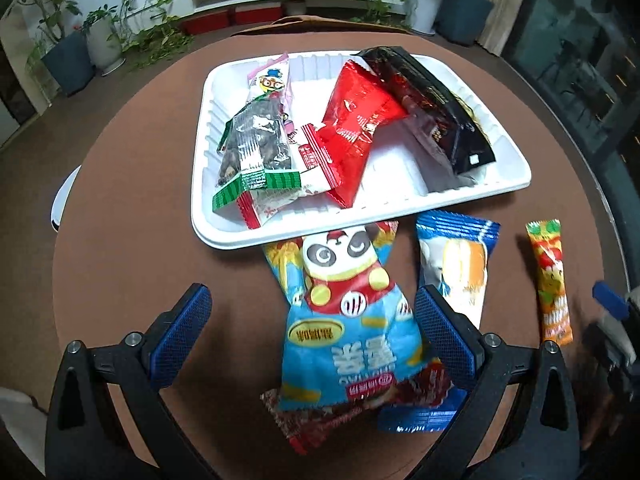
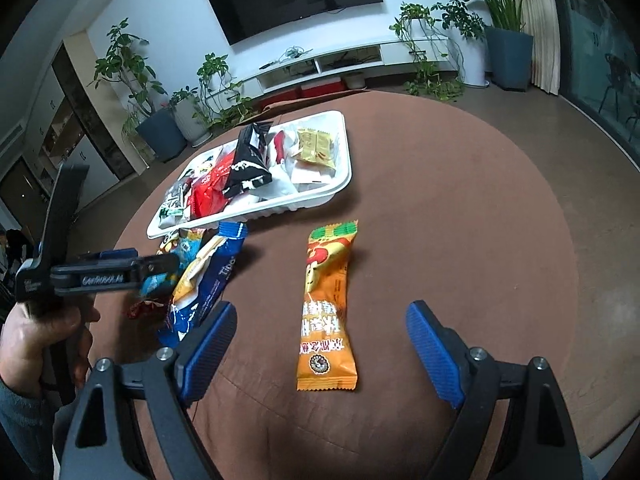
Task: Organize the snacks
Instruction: 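Grasp the blue panda bag with the left tool while the right tool grasps the orange bar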
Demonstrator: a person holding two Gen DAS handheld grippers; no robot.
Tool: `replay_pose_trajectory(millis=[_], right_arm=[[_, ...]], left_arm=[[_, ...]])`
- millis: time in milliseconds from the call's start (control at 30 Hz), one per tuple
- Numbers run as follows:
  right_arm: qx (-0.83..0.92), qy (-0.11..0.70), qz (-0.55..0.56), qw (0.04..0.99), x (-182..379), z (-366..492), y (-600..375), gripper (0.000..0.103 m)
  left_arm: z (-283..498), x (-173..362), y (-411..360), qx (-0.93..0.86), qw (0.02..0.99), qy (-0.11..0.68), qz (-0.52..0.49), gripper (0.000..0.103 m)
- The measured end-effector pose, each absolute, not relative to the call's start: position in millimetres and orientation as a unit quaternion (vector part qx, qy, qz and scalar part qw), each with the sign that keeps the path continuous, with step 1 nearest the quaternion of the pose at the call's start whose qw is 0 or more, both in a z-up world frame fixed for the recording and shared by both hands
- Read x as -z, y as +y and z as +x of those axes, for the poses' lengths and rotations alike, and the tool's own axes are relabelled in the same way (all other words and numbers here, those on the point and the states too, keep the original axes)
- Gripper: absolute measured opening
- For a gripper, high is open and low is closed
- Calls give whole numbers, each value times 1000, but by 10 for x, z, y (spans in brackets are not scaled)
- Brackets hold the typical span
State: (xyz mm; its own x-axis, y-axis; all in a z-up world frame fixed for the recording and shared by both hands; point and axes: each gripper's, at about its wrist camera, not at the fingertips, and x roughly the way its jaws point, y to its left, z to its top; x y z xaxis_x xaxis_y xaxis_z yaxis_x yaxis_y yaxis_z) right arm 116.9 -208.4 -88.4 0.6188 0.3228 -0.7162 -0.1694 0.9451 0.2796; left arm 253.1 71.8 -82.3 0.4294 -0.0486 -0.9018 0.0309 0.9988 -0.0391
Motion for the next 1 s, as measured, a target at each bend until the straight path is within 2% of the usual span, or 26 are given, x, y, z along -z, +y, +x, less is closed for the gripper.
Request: replay_pose_trajectory(millis=[200, 300, 333, 433, 767, 1000], right_arm=[[-138, 418, 87, 894, 914, 1187, -2075, 89], [-137, 423, 83, 892, 953, 1196, -2071, 89], [-136, 425, 84, 891, 963, 1200, -2070, 89], [-136, 427, 83, 890, 969, 1199, -2071, 89], [-136, 443, 66, 884, 1016, 1270, -2010, 88], [-139, 457, 35, 878, 1075, 1409, -1926, 87]], left_arm=[[2631, 899, 712, 32, 839, 543, -4, 101], [2646, 932, 718, 46, 837, 545, -10, 77], [2657, 955, 711, 51, 834, 549, -10, 66], [2676, 995, 694, 56, 834, 549, 0, 59], [2522, 1011, 743, 84, 841, 535, 4, 49], [2316, 986, 857, 92, 847, 524, -12, 48]])
